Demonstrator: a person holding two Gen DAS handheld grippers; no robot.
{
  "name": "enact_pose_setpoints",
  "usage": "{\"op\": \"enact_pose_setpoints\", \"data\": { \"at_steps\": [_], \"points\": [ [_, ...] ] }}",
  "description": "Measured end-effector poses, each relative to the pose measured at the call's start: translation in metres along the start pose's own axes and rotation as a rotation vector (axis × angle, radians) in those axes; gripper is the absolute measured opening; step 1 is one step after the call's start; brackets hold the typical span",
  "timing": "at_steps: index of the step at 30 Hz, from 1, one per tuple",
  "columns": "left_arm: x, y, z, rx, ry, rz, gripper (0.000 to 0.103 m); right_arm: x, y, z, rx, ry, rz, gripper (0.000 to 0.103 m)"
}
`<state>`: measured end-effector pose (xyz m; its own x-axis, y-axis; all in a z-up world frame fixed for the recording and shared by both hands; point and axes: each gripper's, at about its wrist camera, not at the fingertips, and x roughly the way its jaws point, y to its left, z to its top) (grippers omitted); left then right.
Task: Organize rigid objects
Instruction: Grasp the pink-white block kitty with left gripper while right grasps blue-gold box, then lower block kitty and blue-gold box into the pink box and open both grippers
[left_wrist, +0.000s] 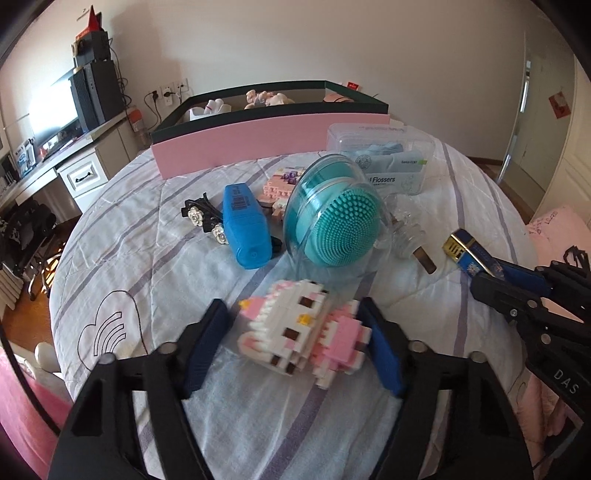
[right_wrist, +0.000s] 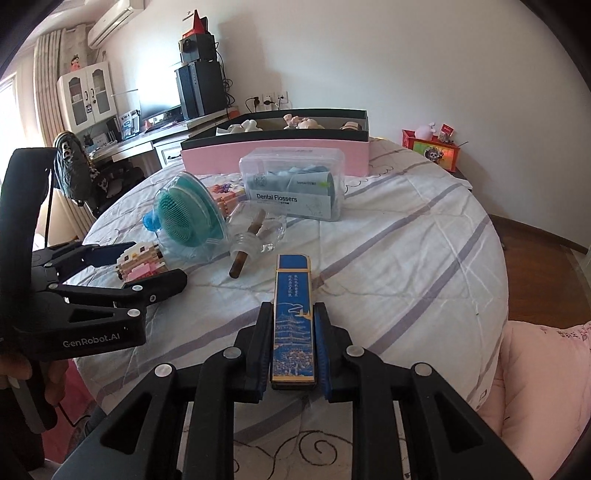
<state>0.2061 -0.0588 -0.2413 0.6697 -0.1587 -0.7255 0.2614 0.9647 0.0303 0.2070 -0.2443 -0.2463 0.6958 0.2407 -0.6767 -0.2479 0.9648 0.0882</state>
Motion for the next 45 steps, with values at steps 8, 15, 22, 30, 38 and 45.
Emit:
{"op": "enact_pose_setpoints", "data": {
  "at_steps": [8,15,22,30,38,45],
  "points": [
    [-0.018,0.003,0.007,0.006,-0.044,0.001,0.060,0.001,-0.001,0.011,0.011,-0.028,0.024,0.021],
    [-0.040,0.013,0.038,0.005,-0.131,-0.002,0.060,-0.009,0.004,0.041,-0.020,-0.084,0.015,0.021],
    [-0.044,0.028,0.085,0.028,-0.194,0.012,0.060,-0.008,0.007,0.092,-0.073,-0.150,0.004,0.021],
    [-0.003,0.057,0.175,0.023,-0.202,0.013,0.060,0.025,0.007,0.171,-0.140,-0.184,0.007,0.021],
    [0.093,0.072,0.239,0.018,-0.066,0.016,0.060,0.124,-0.010,0.242,-0.157,-0.049,-0.035,0.021],
    [0.154,0.070,0.251,0.043,0.017,0.050,0.060,0.184,-0.020,0.253,-0.184,0.059,-0.110,0.021]
  ]
}}
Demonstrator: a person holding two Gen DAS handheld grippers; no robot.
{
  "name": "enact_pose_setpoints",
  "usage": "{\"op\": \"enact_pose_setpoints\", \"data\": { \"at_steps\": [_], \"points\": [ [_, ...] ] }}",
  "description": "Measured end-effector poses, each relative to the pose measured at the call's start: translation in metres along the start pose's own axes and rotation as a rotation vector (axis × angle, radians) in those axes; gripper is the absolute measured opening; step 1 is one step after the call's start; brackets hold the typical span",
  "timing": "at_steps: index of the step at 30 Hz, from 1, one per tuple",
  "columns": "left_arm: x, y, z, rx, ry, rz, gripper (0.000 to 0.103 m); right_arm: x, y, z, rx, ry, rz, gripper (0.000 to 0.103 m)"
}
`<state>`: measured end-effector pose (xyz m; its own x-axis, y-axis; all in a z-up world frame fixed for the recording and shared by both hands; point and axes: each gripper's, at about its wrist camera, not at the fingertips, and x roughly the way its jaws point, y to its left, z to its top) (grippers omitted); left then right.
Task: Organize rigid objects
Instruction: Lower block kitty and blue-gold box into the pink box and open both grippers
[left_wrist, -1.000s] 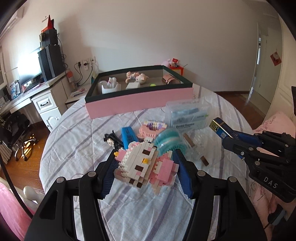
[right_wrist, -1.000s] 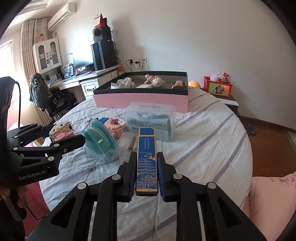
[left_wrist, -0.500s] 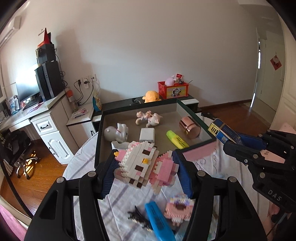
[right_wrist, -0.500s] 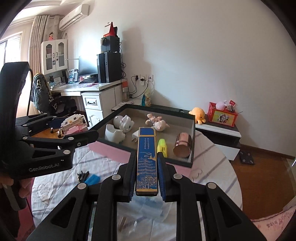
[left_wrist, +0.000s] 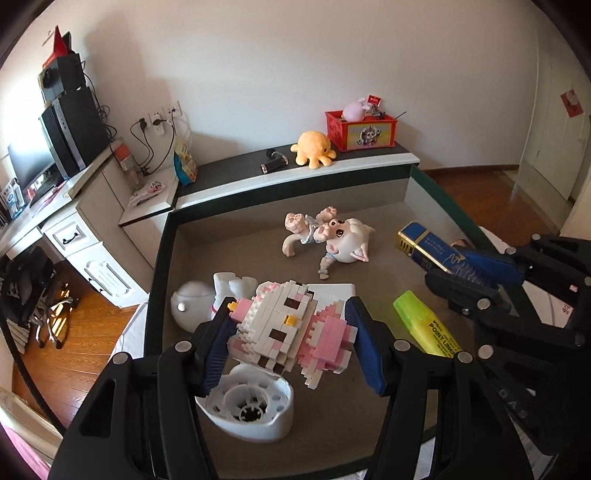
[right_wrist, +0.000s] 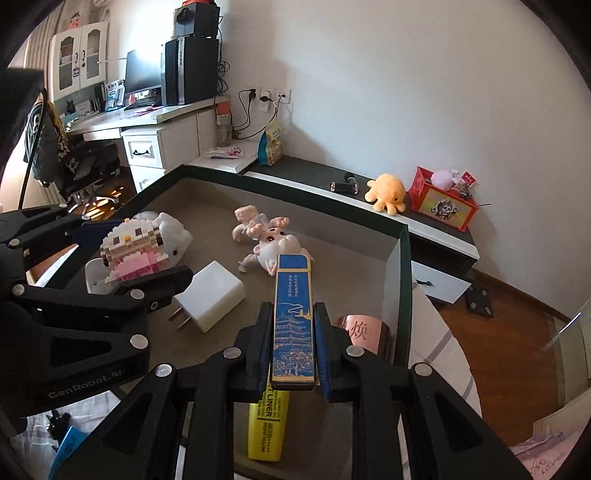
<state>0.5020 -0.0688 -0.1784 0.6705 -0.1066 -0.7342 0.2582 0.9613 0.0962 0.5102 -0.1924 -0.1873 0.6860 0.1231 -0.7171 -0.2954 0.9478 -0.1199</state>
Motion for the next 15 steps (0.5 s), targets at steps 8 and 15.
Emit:
{"op": "enact_pose_setpoints", "data": {
  "at_steps": [8,15],
  "points": [
    [0.023,0.004,-0.003,-0.028,0.028,0.013,0.066,0.021,-0.007,0.001,0.005,0.064,-0.030,0.022],
    [-0.033,0.023,-0.013,-0.110,-0.088,-0.010,0.096,-0.034,-0.017,-0.004,0.064,-0.069,-0.039,0.066]
  ]
}}
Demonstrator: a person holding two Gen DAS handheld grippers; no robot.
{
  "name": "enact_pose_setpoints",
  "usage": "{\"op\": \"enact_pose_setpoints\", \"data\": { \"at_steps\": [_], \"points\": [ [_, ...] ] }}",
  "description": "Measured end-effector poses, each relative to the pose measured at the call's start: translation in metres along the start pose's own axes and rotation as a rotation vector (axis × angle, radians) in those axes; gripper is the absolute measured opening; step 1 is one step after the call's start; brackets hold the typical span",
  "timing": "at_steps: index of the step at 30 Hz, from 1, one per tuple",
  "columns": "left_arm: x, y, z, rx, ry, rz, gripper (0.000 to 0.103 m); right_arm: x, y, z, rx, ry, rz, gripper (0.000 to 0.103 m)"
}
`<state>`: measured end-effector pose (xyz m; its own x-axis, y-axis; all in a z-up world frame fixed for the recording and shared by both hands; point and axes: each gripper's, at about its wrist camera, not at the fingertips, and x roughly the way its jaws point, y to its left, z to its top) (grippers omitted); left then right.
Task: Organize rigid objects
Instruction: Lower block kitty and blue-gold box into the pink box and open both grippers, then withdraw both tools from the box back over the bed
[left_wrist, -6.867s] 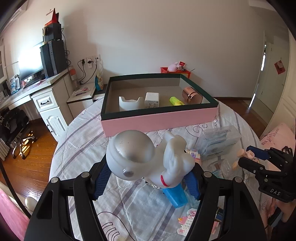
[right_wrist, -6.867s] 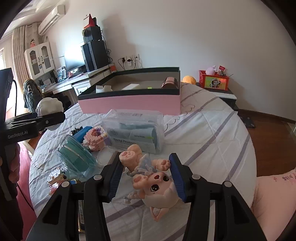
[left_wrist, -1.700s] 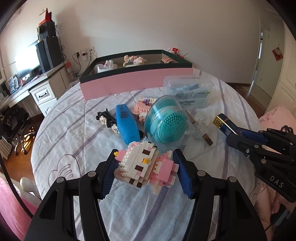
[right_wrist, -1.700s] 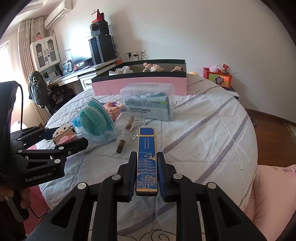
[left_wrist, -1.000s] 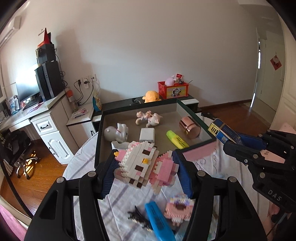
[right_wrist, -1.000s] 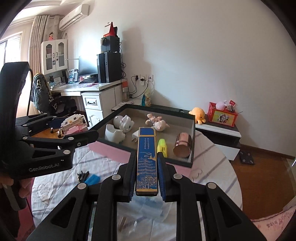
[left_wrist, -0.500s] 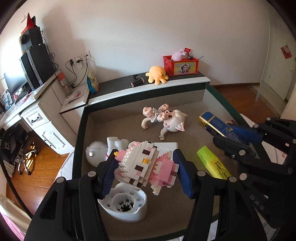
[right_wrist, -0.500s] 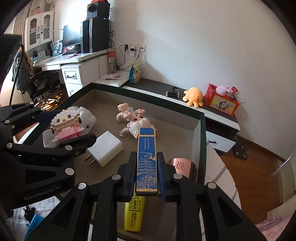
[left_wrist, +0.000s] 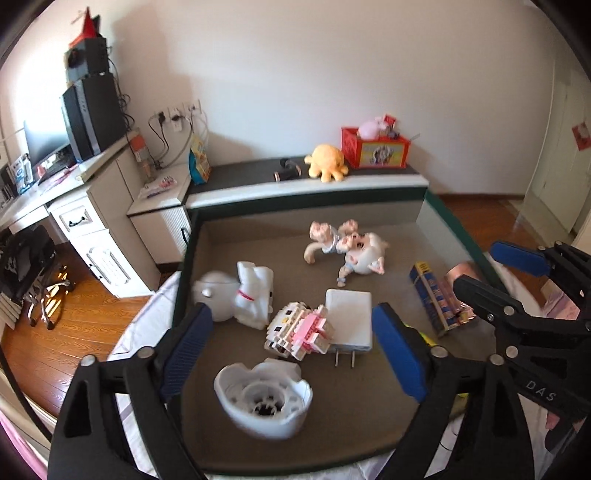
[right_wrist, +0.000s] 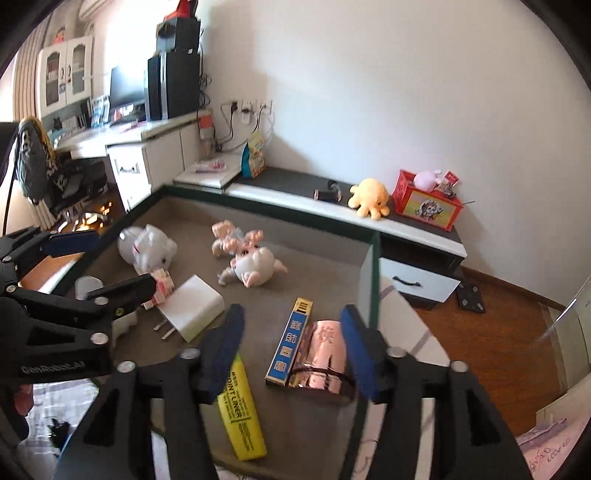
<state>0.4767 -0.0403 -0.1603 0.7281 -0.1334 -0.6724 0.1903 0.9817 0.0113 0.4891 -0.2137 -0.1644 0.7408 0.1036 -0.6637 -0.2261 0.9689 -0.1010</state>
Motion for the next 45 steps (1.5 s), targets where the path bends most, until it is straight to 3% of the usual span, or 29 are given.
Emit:
{"op": "enact_pose_setpoints", "data": {
  "at_steps": [1,2,8,10,16,22,29,38,45],
  "points": [
    [-0.014,0.002,-0.002,-0.009,-0.030,0.009,0.101,-0.012,0.000,0.000,0.009,-0.017,-0.005,0.079],
    [-0.030,0.004,-0.005,-0.018,-0.064,0.030,0.103,-0.025,0.000,-0.001,0.020,-0.037,-0.009,0.084],
    [-0.123,0.011,-0.036,-0.044,-0.226,0.119,0.103,-0.115,0.014,-0.022,0.078,-0.176,0.027,0.091],
    [-0.151,0.013,-0.052,-0.064,-0.260,0.128,0.103,-0.145,0.027,-0.032,0.079,-0.227,0.019,0.103],
    [-0.223,0.008,-0.100,-0.059,-0.317,0.125,0.103,-0.220,0.065,-0.073,0.057,-0.342,0.001,0.103],
    [-0.282,0.004,-0.146,-0.087,-0.364,0.145,0.103,-0.276,0.085,-0.108,0.079,-0.393,0.006,0.103],
    [-0.345,-0.006,-0.175,-0.082,-0.452,0.135,0.103,-0.326,0.104,-0.138,0.072,-0.430,-0.002,0.103],
    [-0.385,-0.015,-0.194,-0.086,-0.499,0.164,0.103,-0.368,0.115,-0.151,0.064,-0.485,-0.036,0.103],
    [-0.391,-0.020,-0.197,-0.061,-0.492,0.180,0.103,-0.370,0.114,-0.154,0.077,-0.481,-0.041,0.103]
  ]
}}
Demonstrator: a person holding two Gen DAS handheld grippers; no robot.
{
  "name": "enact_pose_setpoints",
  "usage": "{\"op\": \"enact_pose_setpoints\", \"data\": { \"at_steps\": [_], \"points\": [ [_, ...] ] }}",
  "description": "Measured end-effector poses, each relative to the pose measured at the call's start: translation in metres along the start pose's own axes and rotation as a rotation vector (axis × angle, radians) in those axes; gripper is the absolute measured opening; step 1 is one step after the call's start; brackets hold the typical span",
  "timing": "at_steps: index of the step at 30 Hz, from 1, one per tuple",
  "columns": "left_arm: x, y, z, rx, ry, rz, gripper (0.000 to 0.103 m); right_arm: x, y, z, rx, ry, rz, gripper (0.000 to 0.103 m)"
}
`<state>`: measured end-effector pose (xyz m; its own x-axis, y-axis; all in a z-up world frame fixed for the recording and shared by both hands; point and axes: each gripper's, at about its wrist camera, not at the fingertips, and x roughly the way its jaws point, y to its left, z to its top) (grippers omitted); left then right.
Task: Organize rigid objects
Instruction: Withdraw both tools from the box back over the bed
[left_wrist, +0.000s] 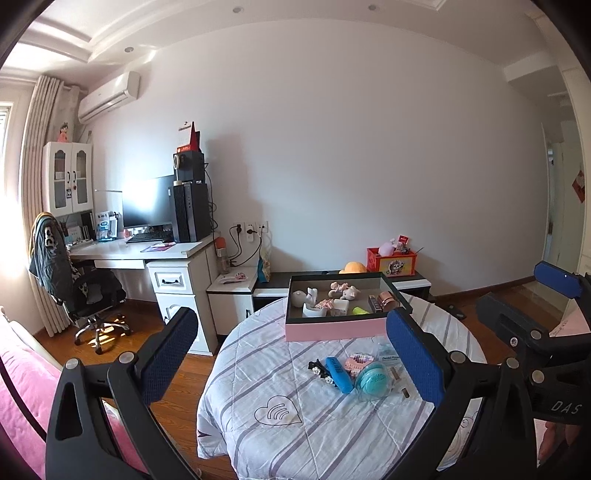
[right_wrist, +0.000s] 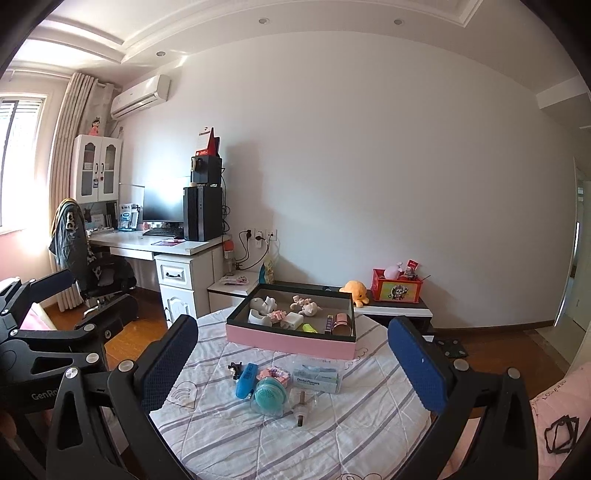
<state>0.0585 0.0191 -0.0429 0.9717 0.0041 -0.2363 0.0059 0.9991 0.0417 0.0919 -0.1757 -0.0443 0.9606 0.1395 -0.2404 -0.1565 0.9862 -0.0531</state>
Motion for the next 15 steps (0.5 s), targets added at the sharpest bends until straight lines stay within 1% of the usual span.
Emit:
{"op": "enact_pose_setpoints", "data": {
  "at_steps": [4,15],
  "points": [
    [-0.0007,-0.0018,-0.0009,0.006,0.000,0.008,0.103,-0.0003,-0.0011,-0.0014,0.004,0.004,0.002,0.103],
    [0.0090,-0.0038,-0.0053,0.007,0.024,-0.005,0.103,0.0047,-0.0016,-0.0057,0.007,0.025,0.003,0.103]
  ]
}}
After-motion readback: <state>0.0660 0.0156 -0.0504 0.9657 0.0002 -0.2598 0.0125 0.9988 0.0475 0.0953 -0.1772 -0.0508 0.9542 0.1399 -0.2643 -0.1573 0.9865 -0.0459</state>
